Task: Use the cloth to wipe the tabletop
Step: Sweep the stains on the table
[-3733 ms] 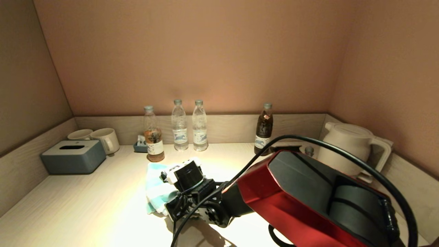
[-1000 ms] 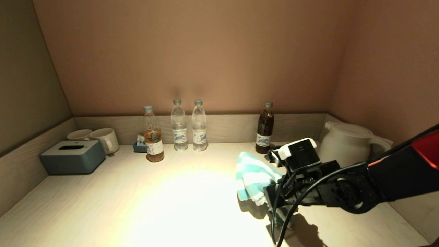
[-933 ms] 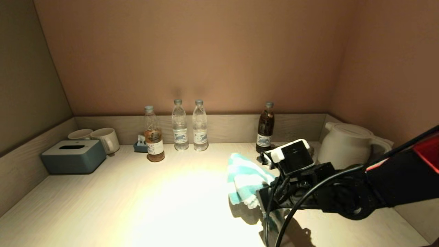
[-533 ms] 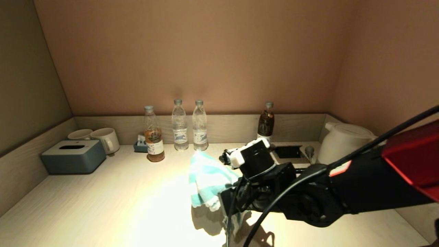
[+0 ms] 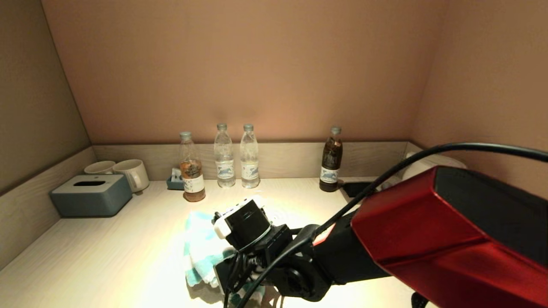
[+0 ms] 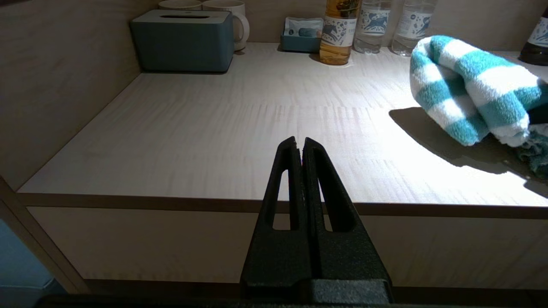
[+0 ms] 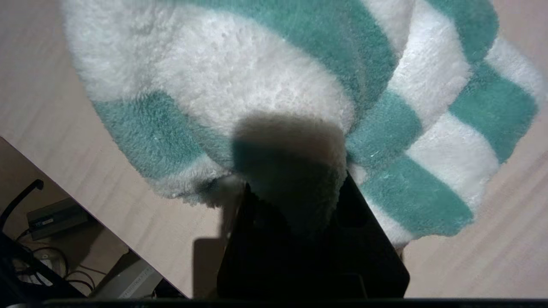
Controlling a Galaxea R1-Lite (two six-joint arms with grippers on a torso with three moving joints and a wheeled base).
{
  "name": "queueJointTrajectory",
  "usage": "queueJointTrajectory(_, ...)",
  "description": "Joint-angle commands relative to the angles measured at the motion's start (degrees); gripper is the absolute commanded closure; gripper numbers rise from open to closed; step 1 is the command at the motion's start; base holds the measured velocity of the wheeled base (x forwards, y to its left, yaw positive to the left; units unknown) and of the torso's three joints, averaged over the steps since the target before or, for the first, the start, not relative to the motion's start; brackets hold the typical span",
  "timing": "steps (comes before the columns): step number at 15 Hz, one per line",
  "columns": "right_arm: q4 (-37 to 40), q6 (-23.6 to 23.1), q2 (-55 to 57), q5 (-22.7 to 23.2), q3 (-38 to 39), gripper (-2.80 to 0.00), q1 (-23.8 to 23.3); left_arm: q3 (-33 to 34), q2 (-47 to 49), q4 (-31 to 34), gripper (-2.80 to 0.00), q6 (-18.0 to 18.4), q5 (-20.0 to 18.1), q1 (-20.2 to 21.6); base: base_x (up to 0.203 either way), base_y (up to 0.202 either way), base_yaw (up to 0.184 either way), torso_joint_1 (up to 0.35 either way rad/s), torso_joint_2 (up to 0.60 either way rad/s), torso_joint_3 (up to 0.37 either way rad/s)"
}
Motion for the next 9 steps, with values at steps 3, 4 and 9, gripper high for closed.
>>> queueJointTrajectory(3,-0.6,0.2,1.2,-0.2,6.9,0.0,-2.6,0.0,0.1,0.0,0.0,0.0,0.0,0.0,0.0,0.0,0.0,0.0,0.0,0.0)
queueJointTrajectory(4,-0.8,0.2,1.0,-0.3,8.7,0.0,-4.7,0.0,0.1,0.0,0.0,0.0,0.0,0.0,0.0,0.0,0.0,0.0,0.0,0.0)
queueJointTrajectory(9,-2.8,-0.2,-1.8,-0.3,15.7,0.0,-11.4,0.0,0.1,0.0,0.0,0.0,0.0,0.0,0.0,0.0,0.0,0.0,0.0,0.0)
